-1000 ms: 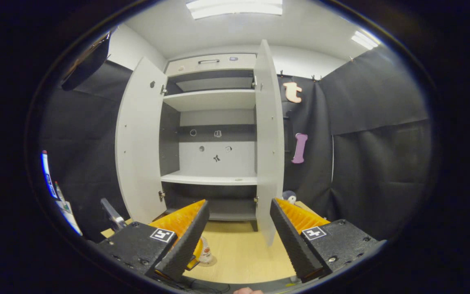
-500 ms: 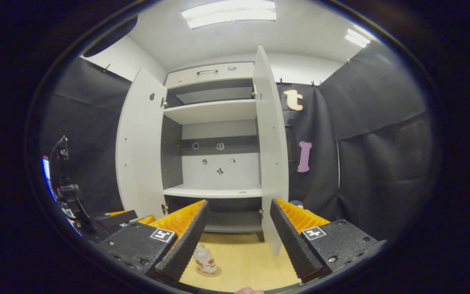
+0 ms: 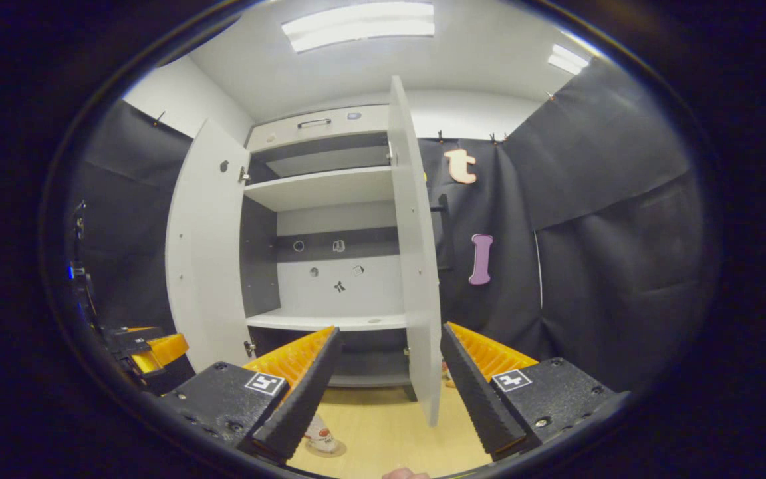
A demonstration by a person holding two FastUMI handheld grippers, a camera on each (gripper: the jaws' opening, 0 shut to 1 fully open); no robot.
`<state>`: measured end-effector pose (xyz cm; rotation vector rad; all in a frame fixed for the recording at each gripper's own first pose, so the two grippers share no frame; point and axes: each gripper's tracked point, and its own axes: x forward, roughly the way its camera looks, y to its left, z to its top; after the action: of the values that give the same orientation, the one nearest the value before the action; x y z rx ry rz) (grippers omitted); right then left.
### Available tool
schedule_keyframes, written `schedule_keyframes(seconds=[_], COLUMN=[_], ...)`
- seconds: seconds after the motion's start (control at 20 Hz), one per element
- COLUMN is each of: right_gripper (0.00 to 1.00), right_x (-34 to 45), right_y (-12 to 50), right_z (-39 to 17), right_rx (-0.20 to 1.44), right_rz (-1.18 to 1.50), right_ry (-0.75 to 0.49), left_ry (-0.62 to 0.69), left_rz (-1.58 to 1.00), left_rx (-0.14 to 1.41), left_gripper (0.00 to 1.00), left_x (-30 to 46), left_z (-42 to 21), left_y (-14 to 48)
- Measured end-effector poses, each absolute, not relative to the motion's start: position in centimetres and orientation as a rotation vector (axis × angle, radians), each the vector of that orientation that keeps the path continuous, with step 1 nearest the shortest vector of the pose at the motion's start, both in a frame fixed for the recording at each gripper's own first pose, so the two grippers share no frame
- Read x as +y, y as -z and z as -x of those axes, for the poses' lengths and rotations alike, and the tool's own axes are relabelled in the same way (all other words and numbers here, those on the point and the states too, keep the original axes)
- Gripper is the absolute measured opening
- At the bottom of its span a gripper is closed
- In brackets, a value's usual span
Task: Grasp the bottle in the cabinet with the left hand and place it on the coaster, then close the right door with the right hand and the left door with the left hand.
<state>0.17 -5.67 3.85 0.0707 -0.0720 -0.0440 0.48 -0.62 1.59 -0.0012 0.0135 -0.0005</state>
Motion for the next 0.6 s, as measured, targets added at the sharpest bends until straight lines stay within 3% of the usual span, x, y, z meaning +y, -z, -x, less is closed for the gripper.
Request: schedule_keyframes(seconds=[0.05, 0.35, 0.4, 0.6], right_gripper=[0.98, 0.98, 0.98, 0.98], right_x=[-5.7, -6.7, -7.1, -10.1], right_y=[-4.0, -4.9, -5.6, -7.2], right_z=[-0.3, -1.4, -1.6, -3.4], right_rx=[-0.072, -0.054, -0.067, -0.082], right_rz=[-0.075, -0.072, -0.084, -0.072], right_ry=[0.037, 0.015, 0.003, 0.007], left_ry=[-0.003, -0.024, -0.025, -0.059], left_rz=[0.003, 0.021, 0.032, 0.049], left_rx=[0.017, 0.043, 0.038, 0.029], left_gripper=[0.95, 0.94, 0.9, 0.95], left_x=[-0.7, -2.1, -2.5, -3.6], left_z=[-0.5, -1.5, -1.8, -2.8], left_y=[-1.5, -1.4, -1.6, -1.8])
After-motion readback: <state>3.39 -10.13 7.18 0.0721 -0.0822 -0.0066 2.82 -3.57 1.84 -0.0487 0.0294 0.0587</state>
